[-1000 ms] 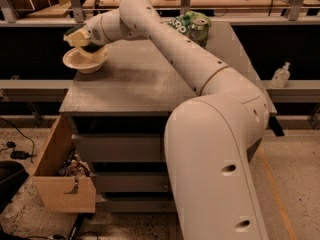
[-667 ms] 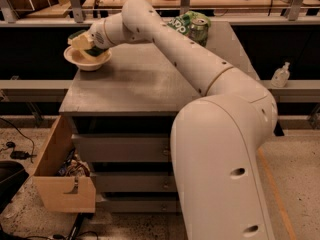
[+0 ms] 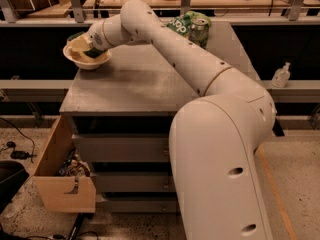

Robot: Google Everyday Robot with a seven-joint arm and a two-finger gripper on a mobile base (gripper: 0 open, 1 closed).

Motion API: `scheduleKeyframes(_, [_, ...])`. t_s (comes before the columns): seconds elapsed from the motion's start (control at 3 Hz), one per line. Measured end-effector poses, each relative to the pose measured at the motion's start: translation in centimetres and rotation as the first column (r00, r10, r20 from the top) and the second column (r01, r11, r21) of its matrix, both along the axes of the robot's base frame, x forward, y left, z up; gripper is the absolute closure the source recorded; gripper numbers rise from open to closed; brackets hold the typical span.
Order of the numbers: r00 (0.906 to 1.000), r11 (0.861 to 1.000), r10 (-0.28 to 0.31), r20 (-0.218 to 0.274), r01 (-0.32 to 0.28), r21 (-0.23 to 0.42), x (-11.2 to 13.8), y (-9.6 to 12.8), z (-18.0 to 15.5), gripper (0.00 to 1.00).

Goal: Place sponge into paper bowl

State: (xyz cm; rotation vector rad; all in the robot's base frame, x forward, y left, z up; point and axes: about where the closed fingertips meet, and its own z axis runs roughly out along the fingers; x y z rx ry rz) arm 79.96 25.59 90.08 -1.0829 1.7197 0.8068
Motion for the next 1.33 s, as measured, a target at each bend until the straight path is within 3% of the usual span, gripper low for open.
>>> scheduleKeyframes(0.67, [1.0000, 1.000, 0.008, -0.005, -0.008, -0.001, -0.18, 0.59, -0.40, 0.12])
scheduleKeyframes(1.0, [0.9999, 1.000, 0.012, -0.008, -0.012, -0.002, -0.26, 0.86, -0.58, 0.00])
scheduleKeyframes(1.33, [0.9999, 1.000, 0.012, -0.008, -0.012, -0.002, -0.27, 0.87, -0.59, 0.00])
